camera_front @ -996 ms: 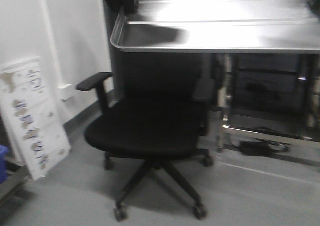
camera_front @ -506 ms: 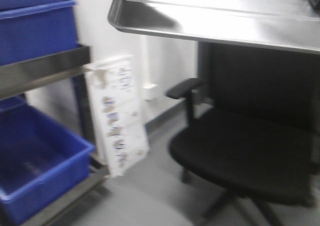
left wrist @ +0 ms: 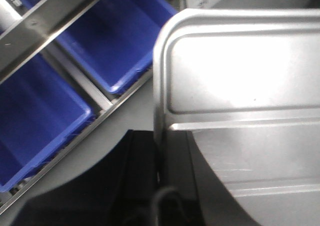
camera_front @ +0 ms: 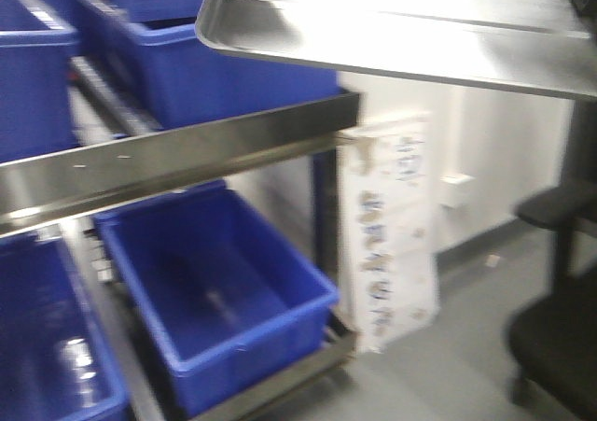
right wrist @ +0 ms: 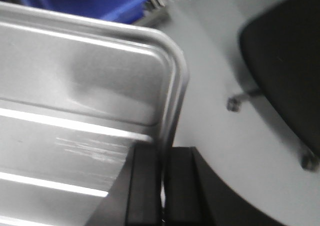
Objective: Grab silver tray and place in blue box
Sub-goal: 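Keep holding the tray while the base drives toward the blue bins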
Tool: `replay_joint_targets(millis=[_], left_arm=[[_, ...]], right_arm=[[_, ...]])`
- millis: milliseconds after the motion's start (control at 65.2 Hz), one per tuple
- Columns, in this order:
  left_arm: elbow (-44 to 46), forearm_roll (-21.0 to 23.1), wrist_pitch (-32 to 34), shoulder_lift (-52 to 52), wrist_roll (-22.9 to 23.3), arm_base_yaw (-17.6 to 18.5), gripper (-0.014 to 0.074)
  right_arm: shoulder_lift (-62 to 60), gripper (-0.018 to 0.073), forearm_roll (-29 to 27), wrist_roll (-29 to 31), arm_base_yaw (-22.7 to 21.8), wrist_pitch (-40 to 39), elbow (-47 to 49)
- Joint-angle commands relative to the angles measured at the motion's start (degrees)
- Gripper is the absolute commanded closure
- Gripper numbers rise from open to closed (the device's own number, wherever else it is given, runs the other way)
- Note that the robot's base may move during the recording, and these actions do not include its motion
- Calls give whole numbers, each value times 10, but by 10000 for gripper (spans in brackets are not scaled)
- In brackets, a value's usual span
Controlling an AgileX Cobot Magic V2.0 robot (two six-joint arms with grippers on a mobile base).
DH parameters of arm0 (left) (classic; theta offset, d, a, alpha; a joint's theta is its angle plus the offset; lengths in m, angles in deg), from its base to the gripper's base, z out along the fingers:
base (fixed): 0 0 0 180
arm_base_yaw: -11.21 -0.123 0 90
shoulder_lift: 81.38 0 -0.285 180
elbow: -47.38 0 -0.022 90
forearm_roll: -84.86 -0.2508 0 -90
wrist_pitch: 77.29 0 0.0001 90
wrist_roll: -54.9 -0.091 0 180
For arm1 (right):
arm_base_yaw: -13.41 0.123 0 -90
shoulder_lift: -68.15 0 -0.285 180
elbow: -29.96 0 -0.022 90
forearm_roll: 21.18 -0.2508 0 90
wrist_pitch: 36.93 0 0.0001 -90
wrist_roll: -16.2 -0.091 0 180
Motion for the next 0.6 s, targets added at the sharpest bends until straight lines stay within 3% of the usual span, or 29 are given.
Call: replay_joint_targets(millis=[0,583], left_arm=[[20,-46,5,-31,-8,3,701],[20,-59,5,-31,-8,3,701]], right_arm=[[-14,501,25,16,-2,-21,18],[-14,501,25,16,-2,-21,18]])
